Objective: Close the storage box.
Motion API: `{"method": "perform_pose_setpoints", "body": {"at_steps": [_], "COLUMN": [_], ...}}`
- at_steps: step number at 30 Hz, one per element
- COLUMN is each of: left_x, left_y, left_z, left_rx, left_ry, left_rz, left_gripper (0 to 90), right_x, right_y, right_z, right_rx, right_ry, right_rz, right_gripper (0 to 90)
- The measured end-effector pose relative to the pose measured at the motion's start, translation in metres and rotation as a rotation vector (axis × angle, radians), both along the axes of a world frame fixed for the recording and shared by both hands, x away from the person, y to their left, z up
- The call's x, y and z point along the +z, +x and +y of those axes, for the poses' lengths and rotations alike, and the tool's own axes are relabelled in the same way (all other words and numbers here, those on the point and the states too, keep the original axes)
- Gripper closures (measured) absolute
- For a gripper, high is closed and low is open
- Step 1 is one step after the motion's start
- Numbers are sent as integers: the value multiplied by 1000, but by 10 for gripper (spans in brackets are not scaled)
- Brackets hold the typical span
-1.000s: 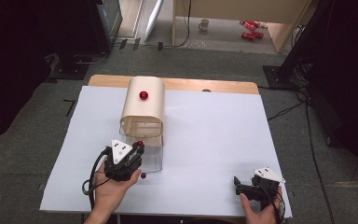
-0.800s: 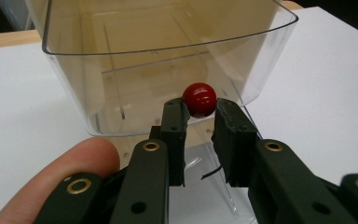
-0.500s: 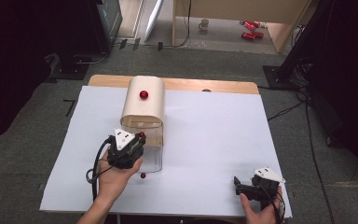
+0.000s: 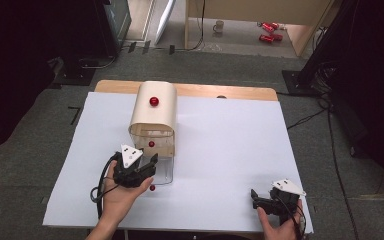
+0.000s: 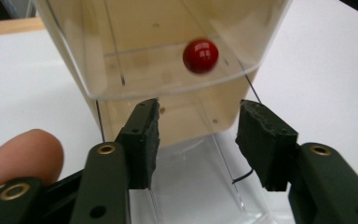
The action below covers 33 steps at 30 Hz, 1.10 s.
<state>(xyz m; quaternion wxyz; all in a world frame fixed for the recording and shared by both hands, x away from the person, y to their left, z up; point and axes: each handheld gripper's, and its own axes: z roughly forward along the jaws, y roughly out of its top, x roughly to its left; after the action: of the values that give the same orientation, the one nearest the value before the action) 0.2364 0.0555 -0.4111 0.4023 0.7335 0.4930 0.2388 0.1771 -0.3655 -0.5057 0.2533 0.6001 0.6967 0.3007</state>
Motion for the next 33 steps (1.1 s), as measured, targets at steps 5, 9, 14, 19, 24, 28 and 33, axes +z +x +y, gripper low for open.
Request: {"method": "perform_pose_setpoints", "body": {"at_steps": [5,9,14,19,24,28,33], "left_x": [-4,-7,-10,-17,-22,-24,-28], "left_y": [-15,-28,-39,-49,-58,-65,-74], "left_z": [6,9,15,17,17,15,12], "left_rx": [-2,1,15,20,25,30,25], "left_ry": [-17,-2,8,12,1,6,16], "left_rz": [18,17,15,24,49,44,46], "left_gripper": [411,383,360,348,345,345,345], "right_x": [0,0,0,0,0,0,0], "right_y": [0,0,0,0,0,0,0], "right_z": [0,0,0,0,0,0,0], "right_rx": [0,0,0,0,-1,0,0], "right_ry": [0,0,0,0,0,-1,-1], "right_rz": [0,0,0,0,0,0,0], "right_gripper": [0,0,0,0,0,0,0]}}
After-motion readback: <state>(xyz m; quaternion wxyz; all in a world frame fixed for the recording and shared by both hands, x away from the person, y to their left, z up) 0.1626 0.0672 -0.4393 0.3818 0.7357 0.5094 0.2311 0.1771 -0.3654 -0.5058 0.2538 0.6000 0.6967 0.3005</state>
